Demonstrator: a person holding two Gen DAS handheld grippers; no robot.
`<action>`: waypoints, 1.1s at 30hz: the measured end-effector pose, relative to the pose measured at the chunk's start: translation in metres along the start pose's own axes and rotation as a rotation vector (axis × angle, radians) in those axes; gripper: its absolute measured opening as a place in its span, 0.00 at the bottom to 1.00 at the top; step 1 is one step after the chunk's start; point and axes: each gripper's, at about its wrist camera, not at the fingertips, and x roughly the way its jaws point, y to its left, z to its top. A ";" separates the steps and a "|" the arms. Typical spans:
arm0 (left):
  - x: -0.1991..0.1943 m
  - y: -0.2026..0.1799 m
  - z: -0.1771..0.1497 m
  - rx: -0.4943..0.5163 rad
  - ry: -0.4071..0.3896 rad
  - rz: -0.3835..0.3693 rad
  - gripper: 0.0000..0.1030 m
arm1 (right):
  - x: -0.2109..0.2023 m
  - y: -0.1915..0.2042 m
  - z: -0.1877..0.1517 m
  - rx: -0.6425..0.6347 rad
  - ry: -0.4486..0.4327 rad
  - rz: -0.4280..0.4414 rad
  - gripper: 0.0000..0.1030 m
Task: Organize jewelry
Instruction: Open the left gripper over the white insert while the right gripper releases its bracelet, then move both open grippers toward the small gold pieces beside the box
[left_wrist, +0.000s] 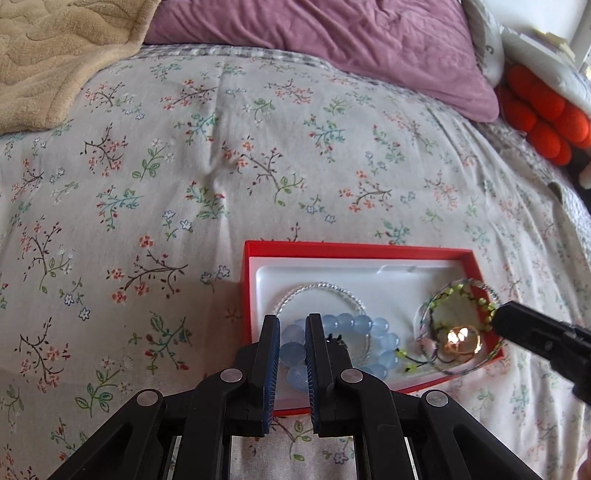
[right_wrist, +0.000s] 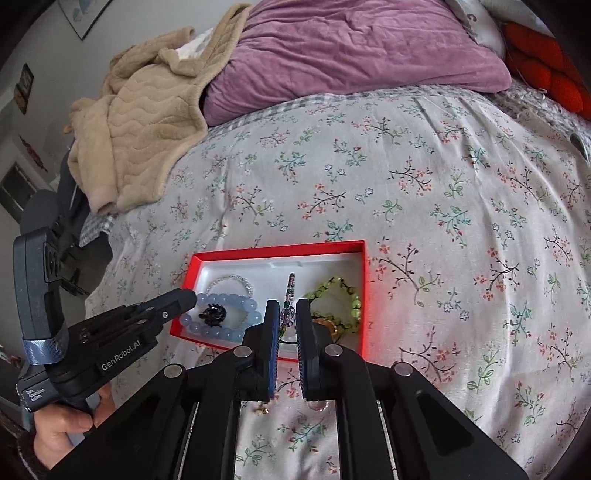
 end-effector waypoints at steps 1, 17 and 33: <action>0.001 0.000 0.000 -0.002 0.004 0.001 0.08 | -0.001 -0.003 0.000 0.002 -0.003 -0.009 0.09; -0.013 -0.009 -0.003 0.024 -0.004 -0.007 0.31 | -0.010 -0.029 0.001 0.069 0.022 -0.073 0.31; -0.070 -0.009 -0.035 0.023 -0.019 0.014 0.84 | -0.047 -0.006 -0.030 0.004 0.052 -0.103 0.57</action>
